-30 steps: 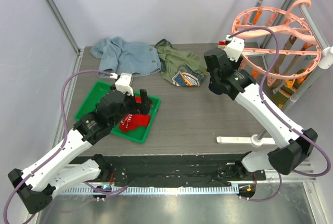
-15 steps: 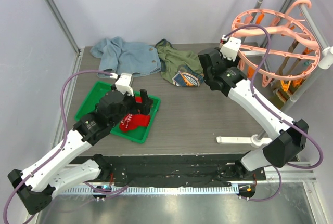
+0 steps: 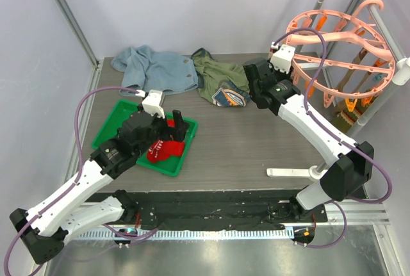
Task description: Remove the socks clipped to the hanger
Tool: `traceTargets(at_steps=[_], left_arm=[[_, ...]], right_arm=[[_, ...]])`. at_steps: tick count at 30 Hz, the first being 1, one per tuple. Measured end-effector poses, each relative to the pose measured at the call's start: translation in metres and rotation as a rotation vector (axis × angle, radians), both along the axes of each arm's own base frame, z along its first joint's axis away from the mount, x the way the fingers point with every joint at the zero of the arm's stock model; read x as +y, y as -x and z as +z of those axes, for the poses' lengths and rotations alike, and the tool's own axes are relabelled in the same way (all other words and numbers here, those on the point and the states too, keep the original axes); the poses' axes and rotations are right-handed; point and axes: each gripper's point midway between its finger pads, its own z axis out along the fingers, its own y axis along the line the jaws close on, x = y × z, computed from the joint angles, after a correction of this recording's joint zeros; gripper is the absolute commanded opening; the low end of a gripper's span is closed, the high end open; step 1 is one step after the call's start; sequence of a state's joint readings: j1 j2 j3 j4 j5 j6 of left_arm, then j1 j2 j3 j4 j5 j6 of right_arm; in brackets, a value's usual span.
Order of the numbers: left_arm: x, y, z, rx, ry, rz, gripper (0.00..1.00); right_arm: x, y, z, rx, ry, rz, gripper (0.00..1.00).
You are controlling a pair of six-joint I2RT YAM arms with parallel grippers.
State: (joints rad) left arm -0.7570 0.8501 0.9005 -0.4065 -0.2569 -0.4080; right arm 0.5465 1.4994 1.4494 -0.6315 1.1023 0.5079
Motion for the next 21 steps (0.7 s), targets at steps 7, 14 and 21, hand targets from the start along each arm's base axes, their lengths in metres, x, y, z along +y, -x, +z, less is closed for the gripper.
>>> traceTargets(at_steps=[7,14,21], left_arm=[[-0.003,0.002,0.002,-0.001,0.014,-0.016,1.00],[-0.022,0.000,0.007,0.005,0.034,-0.086,1.00],[-0.078,-0.021,0.015,-0.015,0.070,-0.235,1.00]], right_arm=[[-0.003,-0.002,0.001,0.010,0.008,0.008,0.01],[0.003,0.012,0.020,-0.017,-0.061,0.129,0.01],[0.007,0.039,0.062,-0.107,-0.169,0.265,0.16]])
